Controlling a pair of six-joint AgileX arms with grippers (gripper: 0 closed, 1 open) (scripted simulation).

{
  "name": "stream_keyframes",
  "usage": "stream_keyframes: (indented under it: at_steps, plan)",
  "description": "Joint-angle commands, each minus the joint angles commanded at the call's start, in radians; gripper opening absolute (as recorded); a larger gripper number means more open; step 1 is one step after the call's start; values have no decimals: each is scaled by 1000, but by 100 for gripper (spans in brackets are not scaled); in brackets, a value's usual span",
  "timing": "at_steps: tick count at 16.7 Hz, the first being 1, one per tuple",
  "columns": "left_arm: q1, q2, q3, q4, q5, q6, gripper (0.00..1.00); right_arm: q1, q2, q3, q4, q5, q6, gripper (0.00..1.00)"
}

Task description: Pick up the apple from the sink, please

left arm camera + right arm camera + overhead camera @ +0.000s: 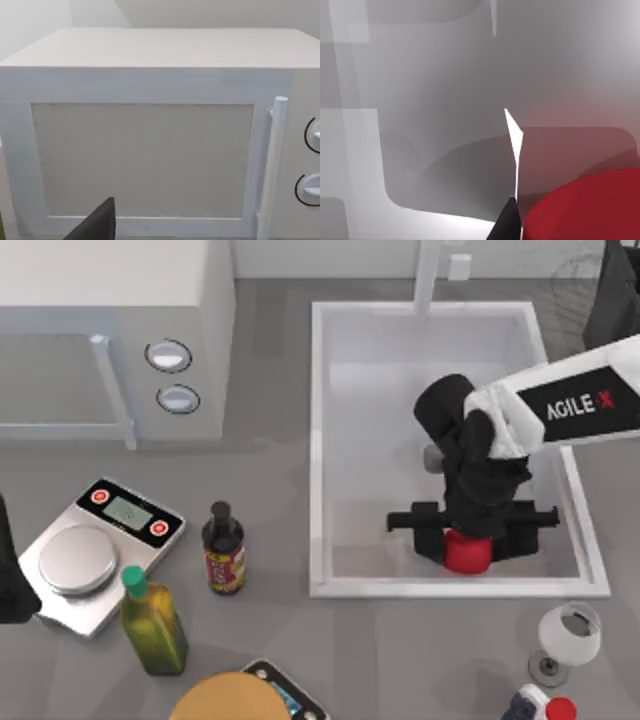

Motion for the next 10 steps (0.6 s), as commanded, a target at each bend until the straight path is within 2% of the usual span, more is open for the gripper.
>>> stream_keyframes:
  at_steps: [6, 10]
  plan:
    - [0, 0, 0, 0, 0, 0, 100, -2, -68, 30, -50, 22, -11, 0]
    - [0, 0, 0, 0, 0, 0, 100, 0, -96, 161, -205, 21, -9, 0]
